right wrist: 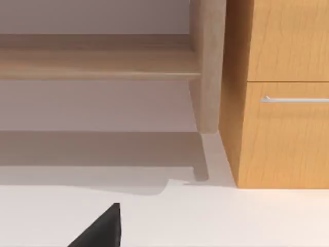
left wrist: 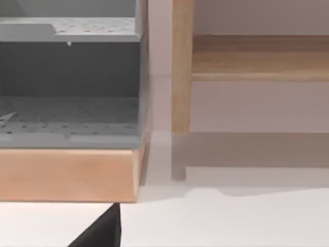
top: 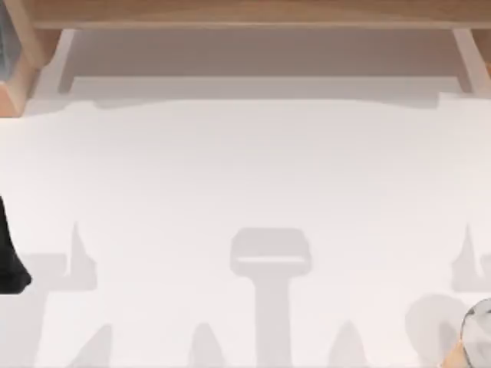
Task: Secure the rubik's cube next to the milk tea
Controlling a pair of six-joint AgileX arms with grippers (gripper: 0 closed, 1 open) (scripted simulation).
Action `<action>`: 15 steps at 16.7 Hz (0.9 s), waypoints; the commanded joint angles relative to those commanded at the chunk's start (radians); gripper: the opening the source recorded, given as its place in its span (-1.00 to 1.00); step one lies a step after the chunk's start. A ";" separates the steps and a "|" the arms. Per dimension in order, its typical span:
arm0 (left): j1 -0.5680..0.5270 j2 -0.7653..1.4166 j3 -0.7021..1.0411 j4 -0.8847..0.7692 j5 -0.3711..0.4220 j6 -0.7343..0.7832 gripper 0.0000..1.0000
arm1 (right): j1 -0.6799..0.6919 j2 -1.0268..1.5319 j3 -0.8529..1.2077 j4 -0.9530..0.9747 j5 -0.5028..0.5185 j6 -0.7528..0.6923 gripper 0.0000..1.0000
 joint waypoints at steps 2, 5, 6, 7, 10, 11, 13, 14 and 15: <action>0.000 0.000 0.000 0.000 0.000 0.000 1.00 | 0.000 0.000 0.000 0.000 0.000 0.000 1.00; 0.000 0.000 0.000 0.000 0.000 0.000 1.00 | 0.035 0.061 0.062 0.009 0.034 0.001 1.00; 0.000 0.000 0.000 0.000 0.000 0.000 1.00 | 0.055 0.103 0.104 0.014 0.055 0.001 1.00; 0.000 0.000 0.000 0.000 0.000 0.000 1.00 | 0.078 0.155 0.157 0.019 0.079 0.002 1.00; 0.000 0.000 0.000 0.000 0.000 0.000 1.00 | 0.151 0.373 0.371 0.033 0.158 0.004 1.00; 0.000 0.000 0.000 0.000 0.000 0.000 1.00 | 0.176 0.464 0.455 0.037 0.184 0.005 1.00; 0.000 0.000 0.000 0.000 0.000 0.000 1.00 | 0.228 0.665 0.634 0.043 0.239 0.007 1.00; 0.000 0.000 0.000 0.000 0.000 0.000 1.00 | 0.253 0.775 0.726 0.045 0.267 0.008 1.00; 0.000 0.000 0.000 0.000 0.000 0.000 1.00 | 0.279 0.888 0.819 0.046 0.293 0.009 1.00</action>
